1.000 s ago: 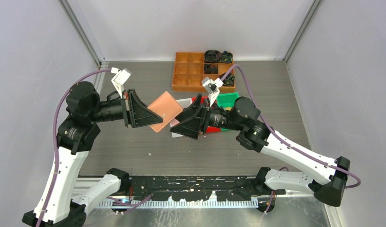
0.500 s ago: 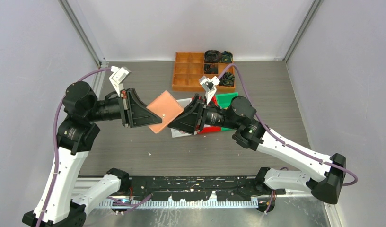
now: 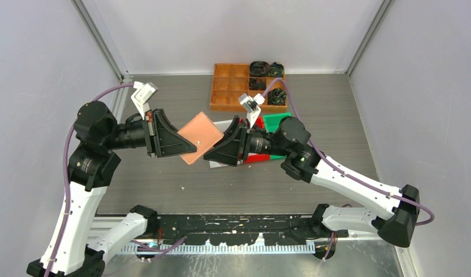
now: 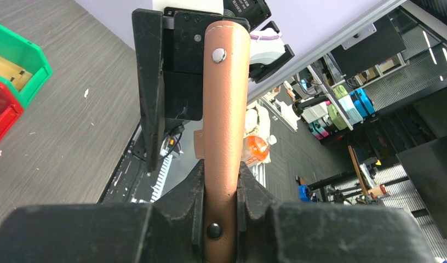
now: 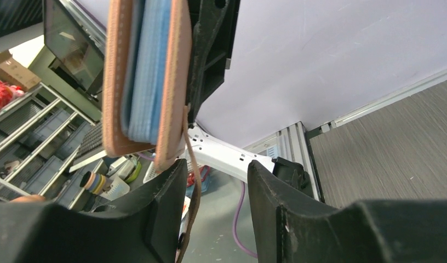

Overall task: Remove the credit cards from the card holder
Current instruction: Open the card holder.

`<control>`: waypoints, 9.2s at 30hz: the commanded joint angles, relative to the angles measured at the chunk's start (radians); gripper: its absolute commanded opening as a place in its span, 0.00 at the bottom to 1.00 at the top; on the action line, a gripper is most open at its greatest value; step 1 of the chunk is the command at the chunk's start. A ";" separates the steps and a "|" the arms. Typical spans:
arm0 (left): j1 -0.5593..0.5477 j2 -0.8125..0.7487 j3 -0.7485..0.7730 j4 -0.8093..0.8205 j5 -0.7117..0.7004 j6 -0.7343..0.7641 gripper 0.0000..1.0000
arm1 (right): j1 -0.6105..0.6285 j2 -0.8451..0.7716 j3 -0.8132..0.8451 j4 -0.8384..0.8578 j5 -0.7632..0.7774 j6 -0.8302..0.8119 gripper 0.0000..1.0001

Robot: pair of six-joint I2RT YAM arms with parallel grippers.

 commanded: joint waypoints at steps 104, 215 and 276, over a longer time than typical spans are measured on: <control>-0.005 -0.222 -0.145 -0.148 -0.651 0.890 0.30 | 0.198 0.138 0.446 -0.619 0.478 -0.225 0.01; -0.005 -0.020 0.158 -0.707 -0.150 0.829 0.00 | 0.044 0.196 0.402 -0.486 -0.253 -0.302 0.48; -0.005 -0.143 0.009 -0.461 -0.084 0.561 0.00 | 0.070 0.029 0.229 -0.286 -0.040 -0.233 0.51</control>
